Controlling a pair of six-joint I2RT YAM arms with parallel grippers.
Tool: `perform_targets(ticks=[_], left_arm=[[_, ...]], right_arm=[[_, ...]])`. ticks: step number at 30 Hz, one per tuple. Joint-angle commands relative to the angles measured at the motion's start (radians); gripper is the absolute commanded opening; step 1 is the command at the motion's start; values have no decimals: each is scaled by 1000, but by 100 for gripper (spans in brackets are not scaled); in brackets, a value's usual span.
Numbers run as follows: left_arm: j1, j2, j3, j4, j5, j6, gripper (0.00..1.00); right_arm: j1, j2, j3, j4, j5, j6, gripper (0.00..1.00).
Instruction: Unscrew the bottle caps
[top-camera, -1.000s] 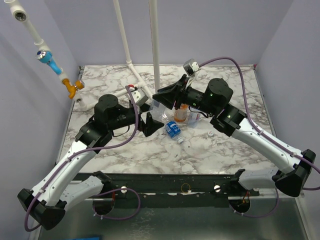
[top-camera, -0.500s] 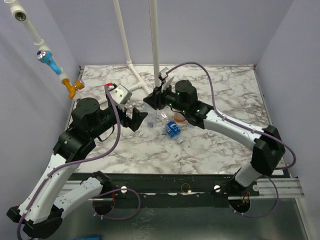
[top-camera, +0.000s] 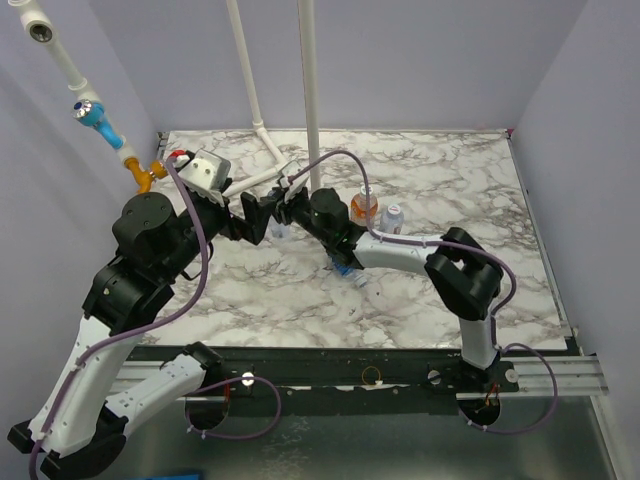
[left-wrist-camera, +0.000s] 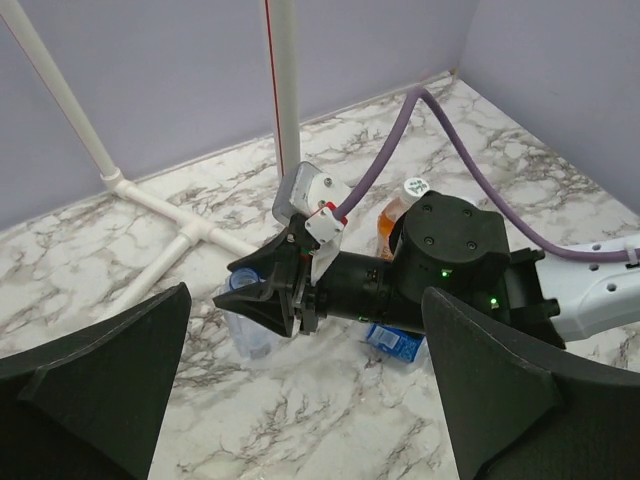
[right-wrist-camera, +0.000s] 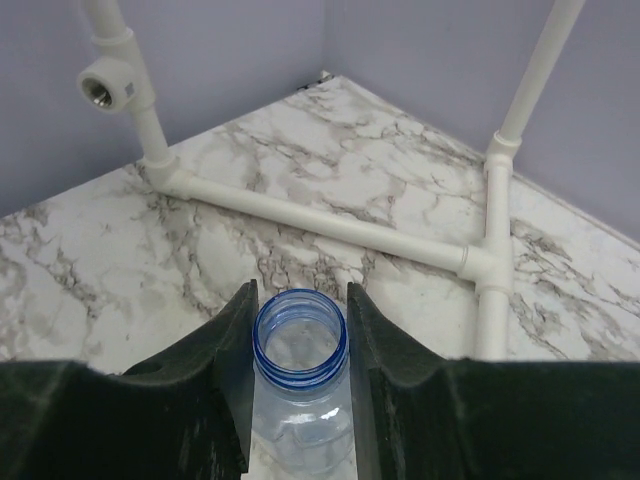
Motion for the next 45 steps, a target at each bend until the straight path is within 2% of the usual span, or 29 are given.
perform_targets(ticks=[1,11,13,16,23,29,34,45], left_arm=[[12,5,6,-53,-13,-34,99],[14,15,-20,-38,16,-45,99],[13,14,-24,-31,16,-48,99],[14,15,-31,-27,16,-51,99],[13,11,-42,-15,16,-56,99],[15,7,-45,-1,16,-59,99],[16,3,-42,1,17,-59,99],[19,-5,-44,3,46,-69,99]], right_arm=[[21,82,-17,275,117,-63,1],[24,142,-58,257,61,-7,1],[23,140,-57,237,60,-6,3],[23,135,-50,203,54,-4,17],[24,125,-18,121,49,2,63],[25,112,36,41,35,-6,82],[23,90,62,4,44,-9,90],[23,69,78,-31,39,2,92]])
